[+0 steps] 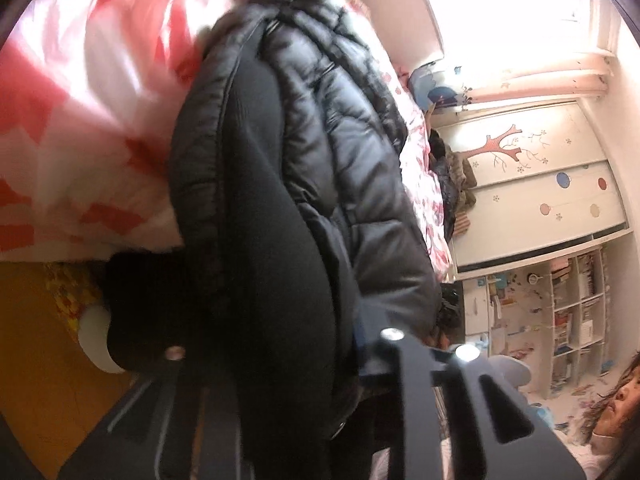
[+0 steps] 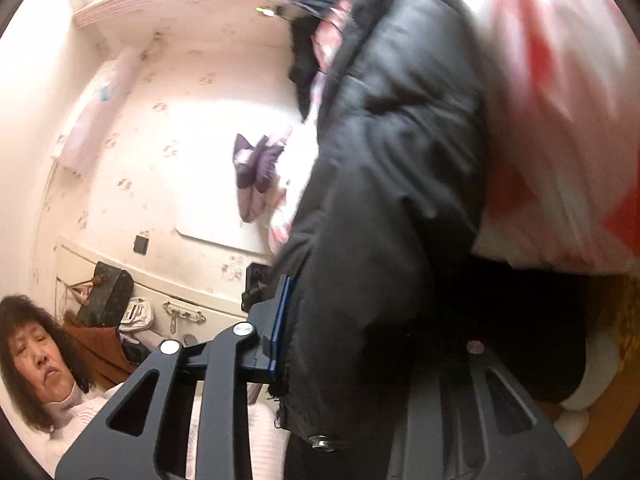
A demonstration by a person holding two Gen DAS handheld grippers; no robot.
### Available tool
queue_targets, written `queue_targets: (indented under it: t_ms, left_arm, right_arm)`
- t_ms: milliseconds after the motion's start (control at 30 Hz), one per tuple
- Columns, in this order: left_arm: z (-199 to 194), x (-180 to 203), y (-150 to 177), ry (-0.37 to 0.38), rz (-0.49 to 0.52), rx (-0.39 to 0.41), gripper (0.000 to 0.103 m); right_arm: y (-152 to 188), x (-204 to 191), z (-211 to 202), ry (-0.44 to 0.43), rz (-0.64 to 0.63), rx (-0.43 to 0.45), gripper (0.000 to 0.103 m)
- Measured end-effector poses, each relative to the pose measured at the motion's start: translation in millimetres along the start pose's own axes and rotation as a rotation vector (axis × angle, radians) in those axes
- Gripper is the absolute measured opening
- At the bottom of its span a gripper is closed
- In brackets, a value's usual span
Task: Fold large clothes
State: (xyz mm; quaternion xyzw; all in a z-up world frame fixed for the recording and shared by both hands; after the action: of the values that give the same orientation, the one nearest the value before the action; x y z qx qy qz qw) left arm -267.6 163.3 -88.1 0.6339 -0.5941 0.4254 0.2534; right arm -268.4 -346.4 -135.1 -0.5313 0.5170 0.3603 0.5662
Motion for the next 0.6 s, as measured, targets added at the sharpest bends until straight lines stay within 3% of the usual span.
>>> queue_targets:
  t_ms: [67, 167, 267, 300, 367, 400, 433, 500, 600]
  left_arm:
    - [-13.2, 16.9, 1.8, 0.037, 0.019, 0.045, 0.015]
    - [-27.0, 36.1, 9.2, 0.065, 0.074, 0.060, 0.014]
    - [-25.4, 28.7, 12.6, 0.058, 0.081, -0.003, 0.014]
    - [-22.3, 16.0, 13.2, 0.056, 0.053, -0.027, 0.016]
    - [-14.7, -4.1, 12.0, 0.070, 0.004, -0.062, 0.024]
    - [-12.2, -11.8, 11.5, 0.069, -0.013, -0.067, 0.037]
    - [-9.0, -18.9, 12.0, 0.074, -0.035, -0.065, 0.053]
    - [-5.0, -27.2, 12.5, 0.085, -0.067, -0.053, 0.071]
    - [-1.9, -29.9, 11.3, 0.099, -0.078, -0.040, 0.071]
  right_arm:
    - [-1.9, -21.5, -0.5, -0.002, -0.041, 0.012, 0.025]
    - [2.8, -53.3, 5.8, -0.002, -0.104, -0.042, 0.025]
    - [9.7, -48.5, 11.9, -0.001, -0.081, -0.142, 0.030]
    - [10.3, -36.9, 11.6, -0.006, -0.047, -0.158, 0.037]
    - [10.2, -14.8, 2.3, -0.010, 0.009, -0.152, 0.051]
    - [10.6, -5.3, 2.1, -0.010, 0.037, -0.146, 0.058]
    - [10.6, 6.5, 0.8, -0.015, 0.067, -0.136, 0.059]
    - [10.6, 24.1, -3.8, -0.039, 0.109, -0.112, 0.059]
    - [14.3, 36.0, 0.6, -0.037, 0.116, -0.085, 0.059]
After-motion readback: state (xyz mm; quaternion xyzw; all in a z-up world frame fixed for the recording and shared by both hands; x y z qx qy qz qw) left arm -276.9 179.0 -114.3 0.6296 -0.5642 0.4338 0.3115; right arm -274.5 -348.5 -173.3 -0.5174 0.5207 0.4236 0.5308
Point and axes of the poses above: each gripper's, at about its wrist camera, not at the fingertips, and z roughly the way its jaws point, x to its right, y to its underside, the point moved 2 cm from there along z, roughly the way its jaws point, and after that the axes turned 4 degrees about -x, right-handed, at the moved point
